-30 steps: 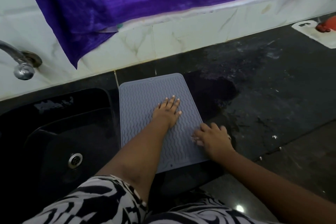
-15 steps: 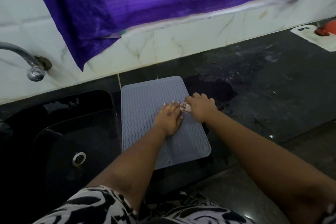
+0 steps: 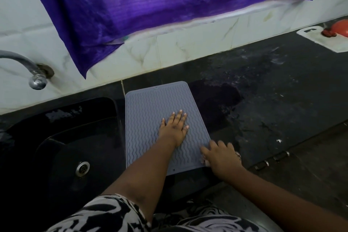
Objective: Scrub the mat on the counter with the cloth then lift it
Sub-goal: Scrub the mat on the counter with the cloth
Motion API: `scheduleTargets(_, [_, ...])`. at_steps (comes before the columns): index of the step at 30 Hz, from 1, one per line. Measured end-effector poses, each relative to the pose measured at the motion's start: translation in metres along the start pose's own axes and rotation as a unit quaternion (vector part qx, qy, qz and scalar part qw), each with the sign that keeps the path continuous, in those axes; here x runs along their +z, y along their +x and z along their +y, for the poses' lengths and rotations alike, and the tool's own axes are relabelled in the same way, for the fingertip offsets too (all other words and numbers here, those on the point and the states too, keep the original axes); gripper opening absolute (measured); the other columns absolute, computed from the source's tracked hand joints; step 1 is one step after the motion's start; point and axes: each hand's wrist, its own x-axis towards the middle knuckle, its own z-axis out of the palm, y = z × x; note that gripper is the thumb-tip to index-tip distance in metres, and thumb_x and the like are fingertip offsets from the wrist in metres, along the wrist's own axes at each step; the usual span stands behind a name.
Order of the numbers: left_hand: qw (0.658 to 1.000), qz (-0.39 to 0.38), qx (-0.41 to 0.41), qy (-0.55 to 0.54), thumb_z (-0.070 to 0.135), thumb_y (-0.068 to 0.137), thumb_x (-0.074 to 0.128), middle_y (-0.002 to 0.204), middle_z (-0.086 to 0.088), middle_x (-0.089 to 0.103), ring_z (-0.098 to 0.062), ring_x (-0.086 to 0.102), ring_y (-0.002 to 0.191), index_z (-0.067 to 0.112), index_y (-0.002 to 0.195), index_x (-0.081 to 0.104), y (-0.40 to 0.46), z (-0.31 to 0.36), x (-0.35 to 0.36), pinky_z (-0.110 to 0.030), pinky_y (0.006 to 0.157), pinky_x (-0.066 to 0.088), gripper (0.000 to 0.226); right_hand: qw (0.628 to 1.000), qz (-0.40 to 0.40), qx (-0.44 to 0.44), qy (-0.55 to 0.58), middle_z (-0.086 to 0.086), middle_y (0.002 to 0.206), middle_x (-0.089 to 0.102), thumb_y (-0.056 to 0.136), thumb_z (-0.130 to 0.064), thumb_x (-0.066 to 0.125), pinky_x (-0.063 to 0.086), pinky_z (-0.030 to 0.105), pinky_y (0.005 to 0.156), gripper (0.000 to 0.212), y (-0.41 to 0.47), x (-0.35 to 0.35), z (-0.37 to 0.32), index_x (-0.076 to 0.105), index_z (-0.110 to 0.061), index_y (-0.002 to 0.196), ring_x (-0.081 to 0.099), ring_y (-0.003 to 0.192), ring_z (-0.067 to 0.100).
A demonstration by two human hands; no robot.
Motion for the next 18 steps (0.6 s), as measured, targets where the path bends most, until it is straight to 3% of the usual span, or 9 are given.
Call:
scheduleTargets(3, [1.000, 0.007, -0.003, 0.000, 0.047, 0.102, 0.012, 0.160, 0.012, -0.016, -0.014, -0.012, 0.148, 0.031, 0.153, -0.009, -0.001, 0.000, -0.001, -0.052, 0.118, -0.005, 0.057, 0.999, -0.044, -0.012, 0.026, 0.004, 0.122, 0.048, 0.085, -0.036, 0.049, 0.037, 0.045, 0.087, 0.040, -0.020, -0.006, 0.002, 0.039, -0.031, 0.123, 0.049, 0.110, 0.029])
scheduleTargets(6, [1.000, 0.005, -0.010, 0.001, 0.047, 0.102, 0.012, 0.160, 0.012, -0.017, -0.015, -0.012, 0.148, 0.031, 0.152, -0.010, 0.000, 0.002, -0.002, -0.053, 0.117, -0.003, 0.058, 0.978, -0.101, -0.013, 0.181, -0.001, 0.109, 0.055, 0.083, -0.042, 0.055, 0.045, 0.036, 0.084, 0.021, -0.019, -0.030, 0.007, 0.051, -0.031, 0.101, 0.055, 0.101, 0.022])
scheduleTargets(7, [1.000, 0.005, -0.015, -0.001, 0.048, 0.102, 0.012, 0.159, 0.012, -0.018, -0.015, -0.012, 0.148, 0.031, 0.152, -0.011, 0.000, 0.003, -0.001, -0.054, 0.117, -0.004, 0.058, 0.975, -0.085, -0.011, 0.206, -0.001, 0.107, 0.055, 0.083, -0.041, 0.056, 0.046, 0.037, 0.083, 0.021, -0.015, -0.036, 0.006, 0.050, -0.030, 0.100, 0.055, 0.099, 0.021])
scheduleTargets(11, [0.999, 0.017, -0.037, -0.005, 0.048, 0.101, 0.011, 0.159, 0.013, -0.020, -0.015, -0.013, 0.147, 0.033, 0.151, -0.013, 0.001, 0.006, 0.003, -0.054, 0.116, -0.005, 0.057, 0.988, 0.067, 0.033, 0.133, 0.001, 0.110, 0.049, 0.083, -0.030, 0.054, 0.042, 0.042, 0.081, 0.029, 0.011, -0.040, -0.003, 0.043, -0.027, 0.109, 0.049, 0.100, 0.022])
scheduleTargets(14, [0.999, 0.022, -0.049, -0.008, 0.049, 0.101, 0.011, 0.159, 0.013, -0.020, -0.014, -0.013, 0.147, 0.033, 0.151, -0.012, 0.003, 0.008, 0.006, -0.054, 0.116, -0.006, 0.057, 0.992, 0.061, 0.078, 0.077, 0.004, 0.118, 0.047, 0.084, -0.030, 0.054, 0.042, 0.044, 0.087, 0.037, 0.020, -0.026, -0.009, 0.038, -0.025, 0.117, 0.046, 0.106, 0.024])
scheduleTargets(18, [0.998, 0.023, -0.061, -0.014, 0.049, 0.101, 0.011, 0.159, 0.013, -0.019, -0.014, -0.013, 0.147, 0.032, 0.151, -0.011, 0.005, 0.008, 0.008, -0.055, 0.115, -0.007, 0.057, 0.998, 0.026, 0.051, 0.028, 0.006, 0.125, 0.042, 0.081, -0.030, 0.058, 0.040, 0.047, 0.089, 0.048, 0.013, -0.014, -0.011, 0.033, -0.025, 0.122, 0.043, 0.110, 0.027])
